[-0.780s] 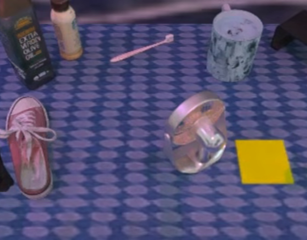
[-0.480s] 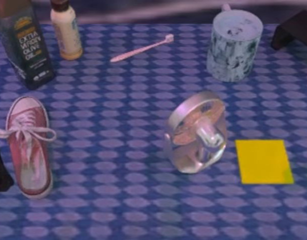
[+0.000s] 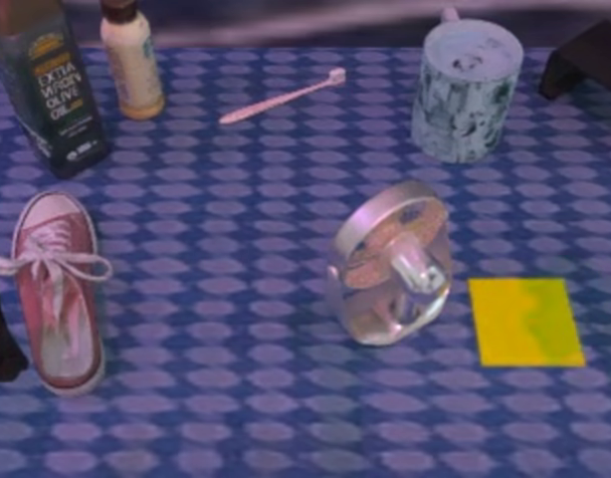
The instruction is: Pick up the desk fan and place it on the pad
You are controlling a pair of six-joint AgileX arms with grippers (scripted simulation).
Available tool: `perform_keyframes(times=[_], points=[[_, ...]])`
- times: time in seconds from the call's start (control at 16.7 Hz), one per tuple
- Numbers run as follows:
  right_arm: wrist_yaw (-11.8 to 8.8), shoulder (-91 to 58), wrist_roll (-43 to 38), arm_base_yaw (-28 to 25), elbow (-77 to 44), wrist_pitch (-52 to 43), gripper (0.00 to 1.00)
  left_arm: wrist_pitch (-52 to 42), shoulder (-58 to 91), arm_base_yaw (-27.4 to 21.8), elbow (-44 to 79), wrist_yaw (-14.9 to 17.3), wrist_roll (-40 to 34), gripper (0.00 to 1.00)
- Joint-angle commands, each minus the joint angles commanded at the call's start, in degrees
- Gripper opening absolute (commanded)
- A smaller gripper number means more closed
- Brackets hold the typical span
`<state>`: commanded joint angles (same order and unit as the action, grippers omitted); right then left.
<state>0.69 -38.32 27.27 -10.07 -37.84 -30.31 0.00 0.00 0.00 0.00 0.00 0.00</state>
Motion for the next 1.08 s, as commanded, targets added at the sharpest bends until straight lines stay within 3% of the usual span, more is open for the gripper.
perform_keyframes(times=[0.66, 1.08], points=[[-0.71, -67.42, 41.55, -16.74, -73.3, -43.01, 1.0, 0.0, 0.0, 0.0, 0.0, 0.0, 0.0, 1.0], [-0.53, -93.85, 58.28, -23.31, -99.26, -61.69, 1.0, 0.0, 0.0, 0.0, 0.0, 0.0, 0.0, 1.0]])
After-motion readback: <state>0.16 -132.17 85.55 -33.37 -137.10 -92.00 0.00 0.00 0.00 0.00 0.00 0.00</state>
